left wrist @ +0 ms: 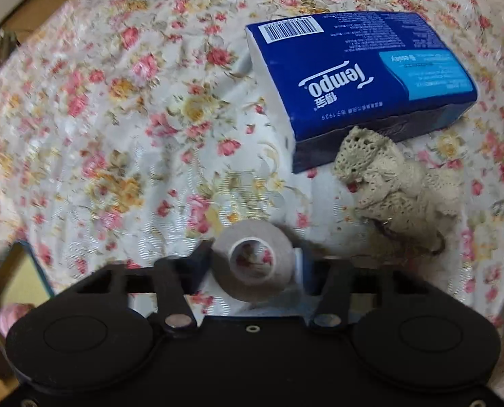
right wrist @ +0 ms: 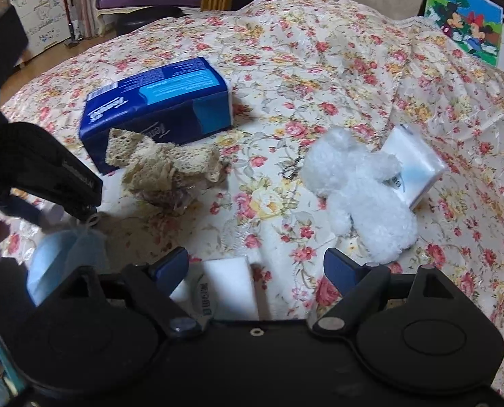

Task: Organize soft objects
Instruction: 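Lower the left tool onto the blue mask beside the tape roll and close it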

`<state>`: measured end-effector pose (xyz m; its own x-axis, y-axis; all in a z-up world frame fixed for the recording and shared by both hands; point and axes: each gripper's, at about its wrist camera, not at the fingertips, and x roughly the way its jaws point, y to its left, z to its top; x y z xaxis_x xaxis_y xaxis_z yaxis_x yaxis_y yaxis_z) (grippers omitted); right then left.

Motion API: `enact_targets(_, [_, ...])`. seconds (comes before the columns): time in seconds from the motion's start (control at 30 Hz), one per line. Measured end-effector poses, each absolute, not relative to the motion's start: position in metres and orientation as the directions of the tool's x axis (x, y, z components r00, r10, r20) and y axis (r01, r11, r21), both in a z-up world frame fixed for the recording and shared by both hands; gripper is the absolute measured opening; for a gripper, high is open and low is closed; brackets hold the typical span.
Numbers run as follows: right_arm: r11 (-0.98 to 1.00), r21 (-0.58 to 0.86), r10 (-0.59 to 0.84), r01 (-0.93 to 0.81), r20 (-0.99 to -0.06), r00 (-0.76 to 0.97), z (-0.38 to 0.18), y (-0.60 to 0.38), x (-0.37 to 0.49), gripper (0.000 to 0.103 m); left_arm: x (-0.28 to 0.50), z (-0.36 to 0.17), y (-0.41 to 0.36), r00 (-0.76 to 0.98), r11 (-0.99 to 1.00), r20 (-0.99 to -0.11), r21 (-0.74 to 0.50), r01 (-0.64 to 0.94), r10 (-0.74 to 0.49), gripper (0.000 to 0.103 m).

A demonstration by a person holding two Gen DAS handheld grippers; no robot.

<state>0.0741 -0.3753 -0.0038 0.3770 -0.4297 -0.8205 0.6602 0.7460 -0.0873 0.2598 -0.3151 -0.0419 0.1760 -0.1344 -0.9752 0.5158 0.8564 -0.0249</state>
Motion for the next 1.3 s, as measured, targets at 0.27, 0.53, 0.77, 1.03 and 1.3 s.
enact_targets(0.27, [0.759,-0.041,-0.386,0.65,-0.832,0.398,-0.004,-0.377,0.073,0.086,0.262,-0.016,-0.305,0.221,0.864,-0.96,-0.04,0.502,-0.173,0.049])
enact_targets(0.53, [0.734,-0.041,-0.397,0.678,-0.836,0.379,-0.006,-0.382,0.075,0.086,0.259,0.014,-0.293,0.264,0.854,-0.939,-0.054,0.518,-0.219,0.049])
enact_targets(0.77, [0.737,-0.044,-0.399,0.675,-0.834,0.381,-0.007,-0.381,0.075,0.086,0.257,0.011,-0.308,0.275,0.829,-0.935,-0.034,0.559,-0.223,0.05])
enact_targets(1.03, [0.747,-0.027,-0.379,0.664,-0.838,0.393,-0.007,-0.382,0.074,0.086,0.253,0.005,-0.325,0.305,0.815,-0.932,0.02,0.579,-0.194,0.056])
enact_targets(1.3, [0.75,-0.014,-0.366,0.661,-0.841,0.398,-0.007,-0.383,0.073,0.086,0.265,-0.015,-0.299,0.319,0.871,-0.939,0.048,0.489,-0.127,0.056])
